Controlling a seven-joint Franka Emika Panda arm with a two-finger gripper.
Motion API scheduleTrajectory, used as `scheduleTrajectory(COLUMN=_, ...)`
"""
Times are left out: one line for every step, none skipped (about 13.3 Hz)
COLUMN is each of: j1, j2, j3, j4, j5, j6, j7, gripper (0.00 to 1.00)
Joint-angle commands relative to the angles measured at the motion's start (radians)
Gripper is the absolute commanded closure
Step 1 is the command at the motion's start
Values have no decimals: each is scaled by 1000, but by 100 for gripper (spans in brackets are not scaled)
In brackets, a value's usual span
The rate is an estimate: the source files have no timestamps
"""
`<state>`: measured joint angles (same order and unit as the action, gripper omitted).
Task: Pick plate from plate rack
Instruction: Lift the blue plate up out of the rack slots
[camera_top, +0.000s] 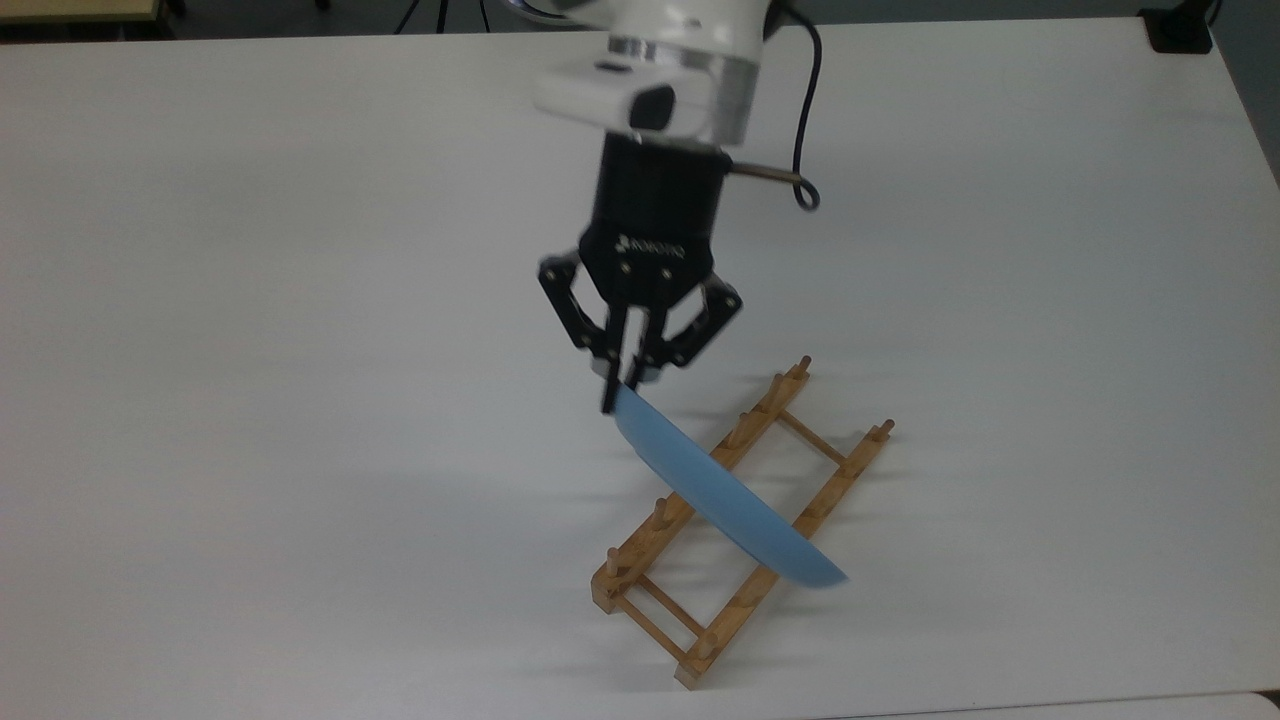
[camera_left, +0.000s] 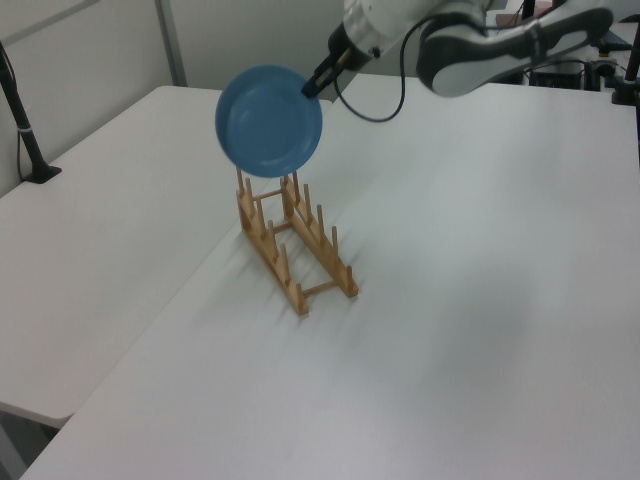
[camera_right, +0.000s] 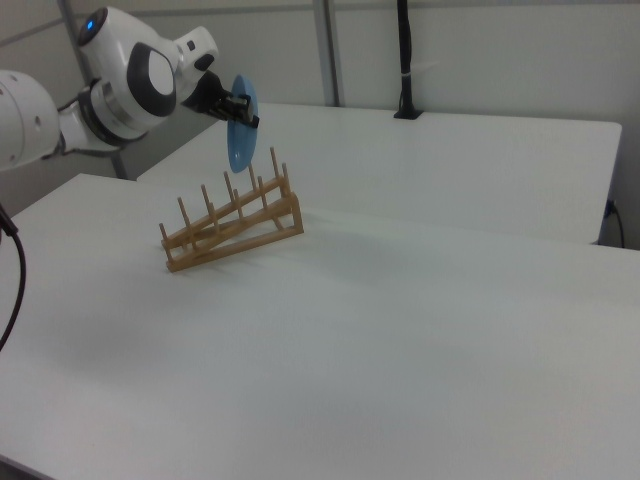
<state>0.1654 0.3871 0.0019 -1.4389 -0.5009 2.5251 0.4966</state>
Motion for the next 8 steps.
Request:
scheduleTrajectory(j1=-33, j2=-149, j3=13, j4=-84, j5=158, j6=-237, j7=-93, gripper=100)
scheduleTrajectory(j1=-50, j2=-174, j3=13, j4=-78, j5=245, j6=-359, j7=-242, gripper=100)
scheduleTrajectory(j1=-82, j2=-201, j3=13, j4=-75, j5=324, j6=-475, j7=-409, gripper=100)
scheduleTrajectory(j1=-113, j2=-223, j3=13, j4=-77, j5=367, j6=-546, j7=-511, gripper=100)
scheduleTrajectory(j1=-156, j2=-244, j3=12, j4=-77, j5=425, j6=-662, j7=-664, gripper=100)
scheduleTrajectory(j1=-177, j2=-248, j3=4, j4=-77, j5=461, j6=-734, j7=-761, gripper=100)
scheduleTrajectory(j1=-211, j2=-246, j3=1, j4=-81, j5=510, j6=-814, j7=-874, gripper=100)
scheduleTrajectory(j1=-242, j2=-241, j3=1, j4=-86, j5=536, j6=-839, j7=-920, gripper=100)
